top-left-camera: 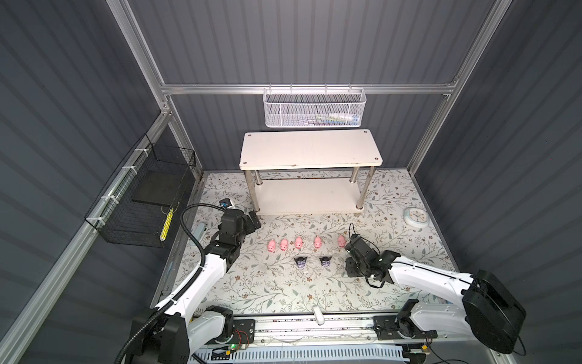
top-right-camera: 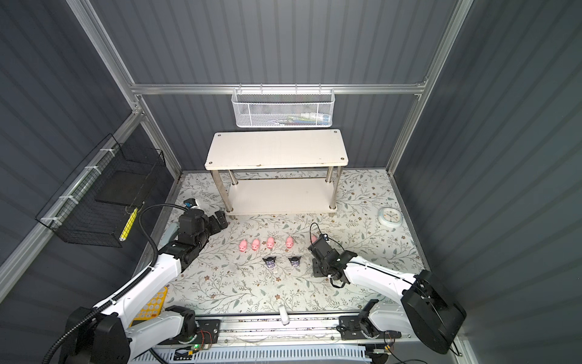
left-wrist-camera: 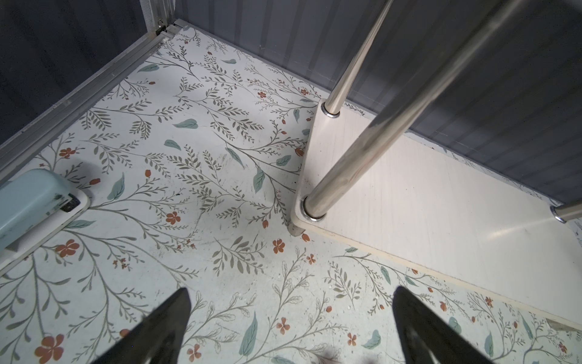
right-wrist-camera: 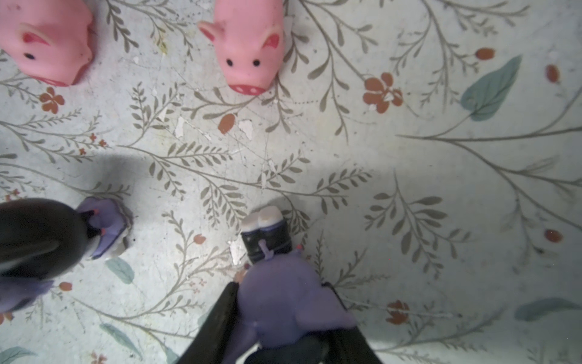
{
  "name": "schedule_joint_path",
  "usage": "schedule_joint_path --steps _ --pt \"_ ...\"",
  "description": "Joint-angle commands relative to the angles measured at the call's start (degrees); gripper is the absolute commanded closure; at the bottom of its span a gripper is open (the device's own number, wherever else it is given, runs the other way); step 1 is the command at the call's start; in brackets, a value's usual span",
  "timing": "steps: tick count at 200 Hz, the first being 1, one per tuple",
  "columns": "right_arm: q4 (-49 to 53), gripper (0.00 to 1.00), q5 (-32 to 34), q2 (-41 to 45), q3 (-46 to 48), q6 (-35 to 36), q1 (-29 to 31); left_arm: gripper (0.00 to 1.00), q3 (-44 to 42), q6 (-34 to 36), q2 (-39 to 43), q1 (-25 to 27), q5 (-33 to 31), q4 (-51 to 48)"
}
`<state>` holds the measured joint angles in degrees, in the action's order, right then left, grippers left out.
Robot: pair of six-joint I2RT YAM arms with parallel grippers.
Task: Place and organize the plastic toys onto the shelf
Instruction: 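Lift the purple toy with the right gripper toward the white shelf top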
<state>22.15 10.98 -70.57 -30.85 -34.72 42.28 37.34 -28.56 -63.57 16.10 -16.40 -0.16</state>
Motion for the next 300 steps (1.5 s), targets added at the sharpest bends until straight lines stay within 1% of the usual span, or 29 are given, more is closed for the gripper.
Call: schedule_joint_path --steps 1,51,89,126,154,195,218,244,300 --pt "4.1 0.65 1.78 1.77 -1.01 -2.2 0.17 0.0 1.08 0.51 -0.33 0.16 0.58 0.61" --pt "12.38 0.65 2.9 4.13 -6.5 -5.33 0.17 0.0 1.36 0.67 -0.61 0.16 0.51 0.37" --pt "20.49 0.65 5.31 4.06 -15.43 -6.52 0.04 0.0 1.5 0.69 -0.45 0.16 0.38 -0.01" --pt "23.61 0.66 7.98 2.22 -23.97 -6.77 -0.42 0.0 1.29 0.56 -0.46 0.12 0.49 -0.27" --pt "21.9 0.66 8.97 -1.17 -28.5 -5.08 -1.85 0.0 1.33 0.08 -0.72 0.16 0.69 -0.27" --pt "17.29 0.66 9.69 -8.61 -33.0 -2.08 -4.67 0.0 1.12 0.04 -1.01 0.16 0.68 -0.18" --pt "13.24 0.67 8.54 -12.09 -34.19 -1.07 -7.13 0.0 0.98 0.05 -1.1 0.16 0.66 -0.1" --pt "11.02 0.67 7.4 -16.03 -36.5 0.45 -9.35 0.0 0.75 -0.19 -1.14 0.16 0.72 -0.1" --pt "8.42 0.67 6.39 -23.66 -42.22 2.09 -11.3 0.0 0.1 -0.69 -0.8 0.16 0.92 -0.1"
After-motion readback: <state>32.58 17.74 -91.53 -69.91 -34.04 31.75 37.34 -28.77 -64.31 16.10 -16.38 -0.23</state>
